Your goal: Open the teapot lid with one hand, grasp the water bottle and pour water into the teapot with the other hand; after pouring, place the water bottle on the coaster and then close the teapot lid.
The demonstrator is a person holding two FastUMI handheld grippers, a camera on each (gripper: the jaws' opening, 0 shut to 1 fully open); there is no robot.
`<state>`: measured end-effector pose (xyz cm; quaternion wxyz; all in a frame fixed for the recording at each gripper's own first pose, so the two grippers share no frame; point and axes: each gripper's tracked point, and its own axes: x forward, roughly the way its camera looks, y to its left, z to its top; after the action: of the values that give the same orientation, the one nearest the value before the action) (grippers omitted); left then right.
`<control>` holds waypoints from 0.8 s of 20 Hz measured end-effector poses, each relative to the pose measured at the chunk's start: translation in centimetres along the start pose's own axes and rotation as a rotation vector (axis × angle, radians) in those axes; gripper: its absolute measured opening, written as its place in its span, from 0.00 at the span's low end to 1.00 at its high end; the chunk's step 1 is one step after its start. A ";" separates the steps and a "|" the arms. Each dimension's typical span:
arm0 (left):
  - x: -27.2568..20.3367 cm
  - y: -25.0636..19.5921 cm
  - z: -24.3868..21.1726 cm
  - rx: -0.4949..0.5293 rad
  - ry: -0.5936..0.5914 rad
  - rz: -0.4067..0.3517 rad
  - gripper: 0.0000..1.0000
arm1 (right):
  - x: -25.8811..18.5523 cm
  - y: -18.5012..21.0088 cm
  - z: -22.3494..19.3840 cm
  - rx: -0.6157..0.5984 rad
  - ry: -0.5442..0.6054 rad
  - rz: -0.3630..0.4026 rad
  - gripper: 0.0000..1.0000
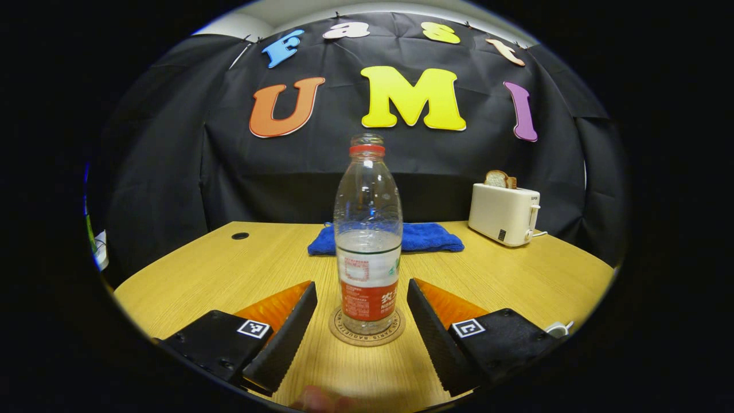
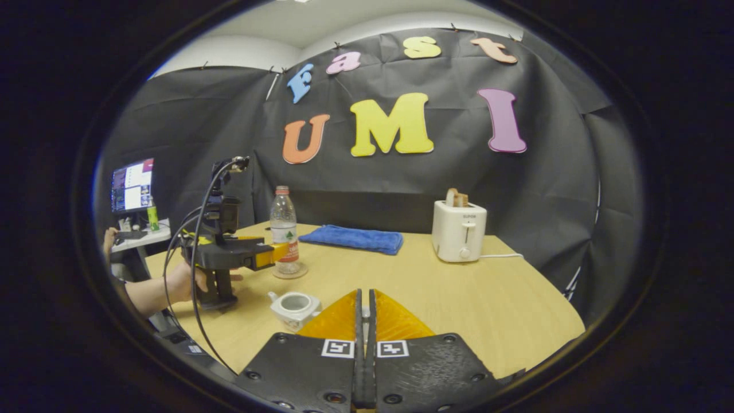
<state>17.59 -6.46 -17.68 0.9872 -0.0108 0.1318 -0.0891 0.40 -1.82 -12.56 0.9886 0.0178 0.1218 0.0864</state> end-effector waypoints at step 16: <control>-14.0 6.4 7.8 -0.040 -0.252 0.222 0.98 | 8.2 8.7 -2.2 -0.069 0.000 0.180 0.00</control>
<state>7.42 2.28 -6.78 0.9993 -0.0267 0.0091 0.0253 6.23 8.21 -16.19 0.9768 -0.0055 0.1169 0.1791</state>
